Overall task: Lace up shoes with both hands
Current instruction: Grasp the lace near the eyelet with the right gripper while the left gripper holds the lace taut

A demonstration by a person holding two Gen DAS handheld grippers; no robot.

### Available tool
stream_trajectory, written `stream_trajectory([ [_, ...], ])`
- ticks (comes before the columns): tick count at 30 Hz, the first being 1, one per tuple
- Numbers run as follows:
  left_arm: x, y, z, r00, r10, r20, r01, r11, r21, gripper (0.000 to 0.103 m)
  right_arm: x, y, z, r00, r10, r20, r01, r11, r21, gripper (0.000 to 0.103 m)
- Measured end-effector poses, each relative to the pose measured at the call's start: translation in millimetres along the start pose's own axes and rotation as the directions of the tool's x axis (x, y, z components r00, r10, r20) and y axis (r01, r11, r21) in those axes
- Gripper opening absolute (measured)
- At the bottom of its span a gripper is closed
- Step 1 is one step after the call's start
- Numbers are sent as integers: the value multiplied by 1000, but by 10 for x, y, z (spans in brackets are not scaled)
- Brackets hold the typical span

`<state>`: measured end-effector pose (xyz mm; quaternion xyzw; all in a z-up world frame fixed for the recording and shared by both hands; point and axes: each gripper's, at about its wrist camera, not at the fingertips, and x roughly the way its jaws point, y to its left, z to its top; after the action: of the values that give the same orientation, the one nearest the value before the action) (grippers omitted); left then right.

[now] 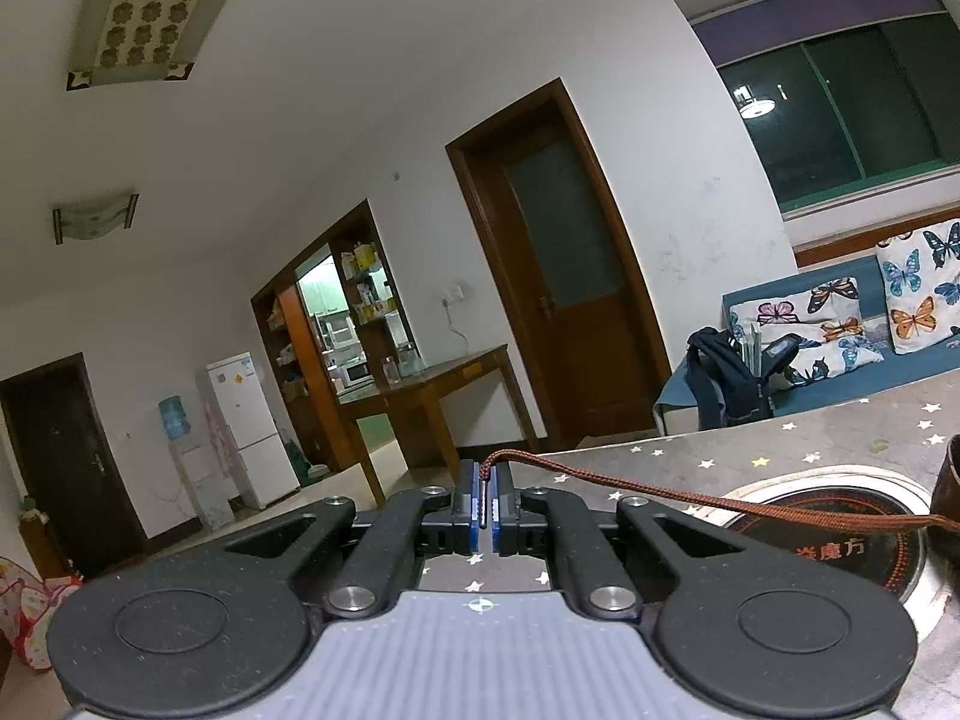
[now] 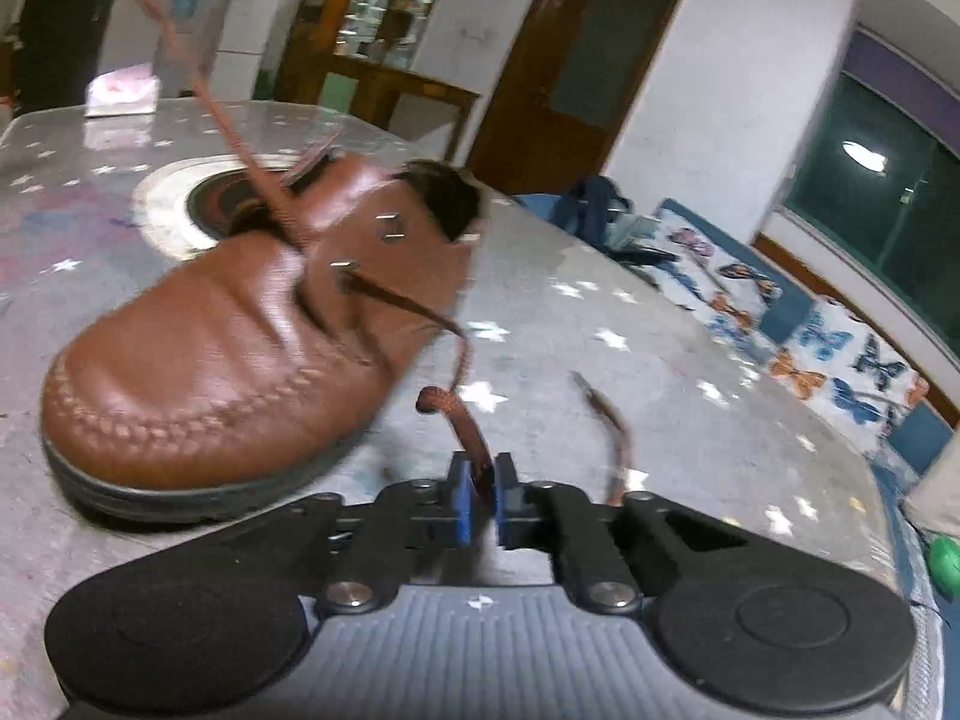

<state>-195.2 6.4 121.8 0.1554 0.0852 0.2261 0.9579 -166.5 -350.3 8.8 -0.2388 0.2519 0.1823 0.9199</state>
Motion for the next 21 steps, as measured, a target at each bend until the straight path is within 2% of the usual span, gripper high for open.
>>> stream_trajectory([
  [4, 51, 10, -23, 1000, 9, -16, -9, 1000, -5, 5, -127, -280, -88, 993, -117, -1, 117, 992, 51, 2],
  [8, 94, 0, -41, 999, 16, -32, -16, 1000, -9, 5, -253, -555, -206, 970, -242, -26, 243, 967, 75, 1],
  [12, 88, -15, -55, 999, 17, -36, -17, 1000, -1, 5, -287, -752, -306, 953, -296, -63, 302, 946, 114, 1],
  [15, 87, -13, -56, 999, 20, -37, -20, 1000, 0, 5, -278, -730, -311, 971, -231, -62, 238, 962, 135, 4],
  [18, 81, -25, -46, 999, 24, -38, -24, 1000, 5, 5, -231, -553, -241, 988, -151, -32, 153, 984, 91, 11],
  [21, 69, -38, -25, 999, 26, -36, -26, 1000, 10, 5, -147, -336, -126, 998, -67, 5, 67, 996, 52, 13],
])
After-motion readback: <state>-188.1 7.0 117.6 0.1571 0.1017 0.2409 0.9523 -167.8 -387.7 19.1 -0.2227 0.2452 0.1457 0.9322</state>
